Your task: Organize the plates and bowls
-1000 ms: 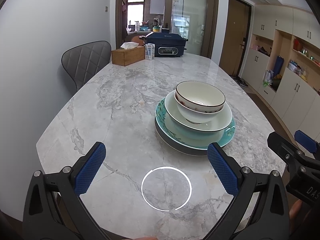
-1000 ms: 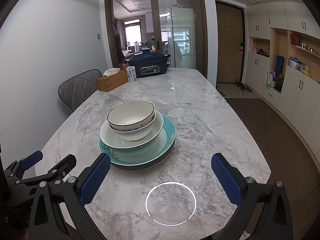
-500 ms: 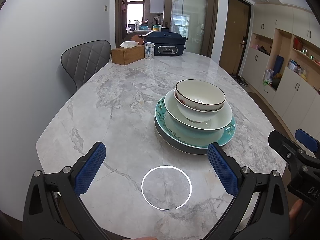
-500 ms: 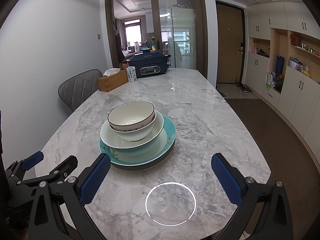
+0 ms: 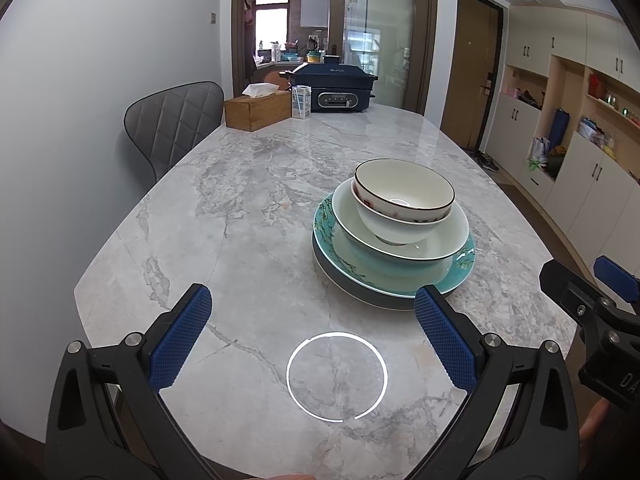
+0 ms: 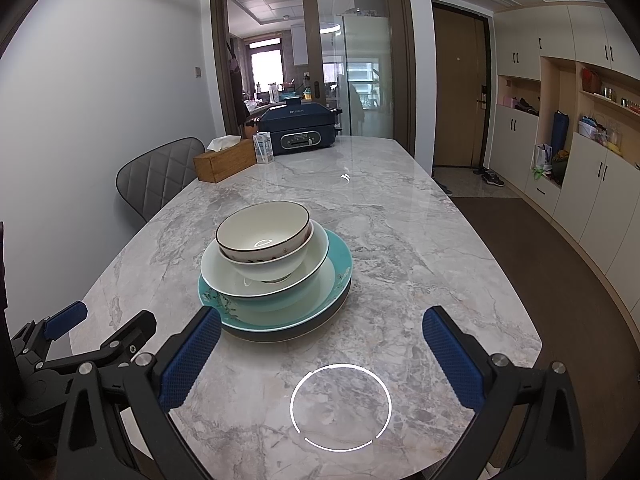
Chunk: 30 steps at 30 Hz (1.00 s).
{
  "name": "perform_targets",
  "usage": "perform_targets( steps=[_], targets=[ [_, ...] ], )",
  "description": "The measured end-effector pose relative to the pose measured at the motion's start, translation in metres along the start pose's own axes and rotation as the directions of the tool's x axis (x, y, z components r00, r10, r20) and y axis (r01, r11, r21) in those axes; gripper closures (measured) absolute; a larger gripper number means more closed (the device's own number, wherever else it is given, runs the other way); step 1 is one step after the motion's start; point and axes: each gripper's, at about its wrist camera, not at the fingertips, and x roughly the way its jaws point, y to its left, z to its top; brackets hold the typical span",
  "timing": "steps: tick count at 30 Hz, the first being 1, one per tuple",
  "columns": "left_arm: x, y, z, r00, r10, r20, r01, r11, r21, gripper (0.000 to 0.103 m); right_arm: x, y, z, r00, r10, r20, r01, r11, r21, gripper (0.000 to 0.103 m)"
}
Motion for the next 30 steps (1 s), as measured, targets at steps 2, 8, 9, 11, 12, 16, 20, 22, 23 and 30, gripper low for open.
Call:
perform_targets(
  steps=[2, 8, 9, 11, 12, 16, 20, 22, 23, 30],
  targets=[
    [0.0001, 0.0007, -0.0006, 1.000, -0.001, -0.001, 0.001, 1.000, 0.002, 0.000, 0.0003, 0.0000, 0.0001, 1.000, 0.000, -0.001, 0.000, 1.000, -0.001, 0.000],
    [0.0011, 0.0005, -0.0007, 1.000, -0.001, -0.003, 0.001, 1.000, 0.004, 0.000, -0.0004, 0.0006, -0.0002, 1.000, -0.002, -0.001, 0.002, 1.000, 0.001, 0.000],
    [0.0013, 0.0011, -0.0009, 1.000, -0.002, -0.003, 0.002, 1.000, 0.004, 0.000, -0.0005, 0.0007, -0.0002, 1.000, -0.002, -0.001, 0.002, 1.000, 0.001, 0.000],
    [0.0011, 0.0008, -0.0010, 1.000, -0.001, -0.003, 0.001, 1.000, 0.005, 0.000, -0.0005, 0.0005, -0.0002, 1.000, -0.002, -0.001, 0.002, 1.000, 0.001, 0.000],
    [0.0012, 0.0010, -0.0010, 1.000, -0.001, -0.002, 0.001, 1.000, 0.005, 0.000, -0.0004, 0.0005, -0.0003, 1.000, -0.002, -0.001, 0.002, 1.000, 0.001, 0.000],
    [0.0012, 0.0001, -0.0008, 1.000, -0.001, -0.003, 0.001, 1.000, 0.005, 0.000, -0.0006, 0.0006, -0.0003, 1.000, -0.002, -0.001, 0.002, 1.000, 0.001, 0.000],
    [0.0018, 0.0009, -0.0006, 1.000, -0.001, -0.004, 0.001, 1.000, 0.005, 0.000, -0.0001, 0.0005, -0.0001, 1.000, -0.002, -0.001, 0.002, 1.000, 0.000, 0.000],
    [0.0015, 0.0007, -0.0006, 1.000, 0.000, -0.003, 0.000, 1.000, 0.006, 0.000, -0.0003, 0.0007, -0.0002, 1.000, -0.002, 0.000, 0.002, 1.000, 0.001, 0.000],
    [0.0018, 0.0009, -0.0006, 1.000, -0.001, -0.004, 0.001, 1.000, 0.005, 0.000, -0.0002, 0.0006, -0.0002, 1.000, -0.003, 0.000, 0.003, 1.000, 0.000, 0.000],
    [0.0022, 0.0008, -0.0011, 1.000, -0.003, -0.007, 0.003, 1.000, 0.008, 0.000, -0.0001, 0.0005, -0.0001, 1.000, -0.002, -0.001, 0.002, 1.000, 0.000, 0.000]
  ],
)
